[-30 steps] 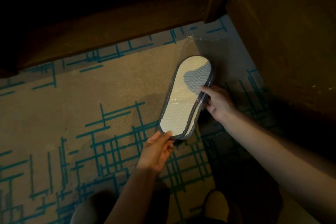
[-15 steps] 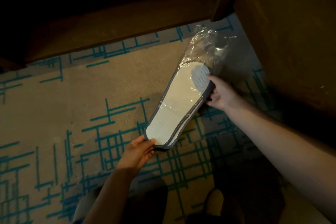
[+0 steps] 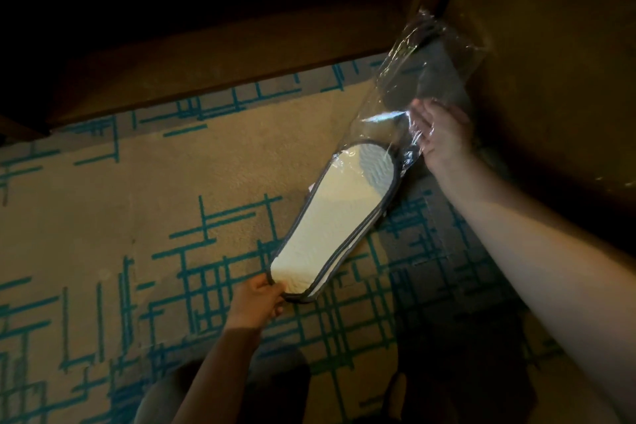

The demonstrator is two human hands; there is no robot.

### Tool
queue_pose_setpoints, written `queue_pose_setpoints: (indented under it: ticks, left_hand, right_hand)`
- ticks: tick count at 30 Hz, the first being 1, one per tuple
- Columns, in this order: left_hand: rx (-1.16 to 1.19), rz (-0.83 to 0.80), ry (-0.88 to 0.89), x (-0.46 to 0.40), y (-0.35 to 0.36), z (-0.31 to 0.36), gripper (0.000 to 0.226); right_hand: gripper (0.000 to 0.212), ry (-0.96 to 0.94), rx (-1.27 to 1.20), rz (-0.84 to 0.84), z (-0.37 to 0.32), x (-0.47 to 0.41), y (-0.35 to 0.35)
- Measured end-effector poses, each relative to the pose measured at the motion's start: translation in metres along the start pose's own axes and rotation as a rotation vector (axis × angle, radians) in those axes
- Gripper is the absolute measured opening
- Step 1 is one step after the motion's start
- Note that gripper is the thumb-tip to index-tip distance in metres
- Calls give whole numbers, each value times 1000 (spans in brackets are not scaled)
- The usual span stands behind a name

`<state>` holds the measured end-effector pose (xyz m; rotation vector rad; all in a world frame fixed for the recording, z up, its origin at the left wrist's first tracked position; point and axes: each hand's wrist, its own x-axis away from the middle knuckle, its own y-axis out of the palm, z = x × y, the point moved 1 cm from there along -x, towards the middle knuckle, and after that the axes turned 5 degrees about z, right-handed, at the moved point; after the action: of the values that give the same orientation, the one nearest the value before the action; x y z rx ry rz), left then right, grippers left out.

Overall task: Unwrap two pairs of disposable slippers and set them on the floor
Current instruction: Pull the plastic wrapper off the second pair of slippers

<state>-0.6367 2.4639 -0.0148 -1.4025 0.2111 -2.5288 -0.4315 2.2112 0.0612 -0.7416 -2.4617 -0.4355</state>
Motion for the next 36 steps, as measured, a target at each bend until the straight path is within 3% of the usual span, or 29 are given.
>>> queue_pose_setpoints:
  ticks: [5,7,9,10,13,15,18,22,25,27,28,30,33,36]
  left_hand:
    - [-430,110,210,10,2,14,5]
    - [-577,223,358,15,4,23,21]
    - [-467,312,421,23,4,41,49]
    - [-312,308,407,29,5,55,51]
    - [193,30,253,35,16,96,35]
    - [403,-229,62,29,25,118,64]
    - [475,-454,-42,23,36,136,76]
    - [518,-518,-124,14,44,146,94]
    - [703,-456,-128,6,47,151,66]
    - [818,-336,-49,1,43,157,41]
    - [834,-271,0,-3,40,159,42]
    - [798,-162,74,-13,31,160,46]
    - [707,-4,137,-28,16,149,38]
    - [550,163,188,-33,11,137,25]
  right_hand:
    - [14,-22,-145,-89,-19,11,7]
    - [13,73,-131,-167,-7,20,11]
    - [22,179,-124,-214,4,31,14]
    - [21,223,-149,-216,5,36,16]
    - [13,313,-314,-204,2,56,24]
    - [15,350,-391,-224,0,67,29]
    - [33,369,-418,-289,3,79,35]
    - [36,394,-476,-314,10,83,34]
    - [27,402,-432,-298,18,79,27]
    - [35,377,-260,-260,26,76,23]
    - [41,369,-145,-238,32,74,20]
    - [40,367,100,-210,45,70,12]
    - [12,343,413,-191,61,63,3]
    - [27,322,363,-186,64,45,7]
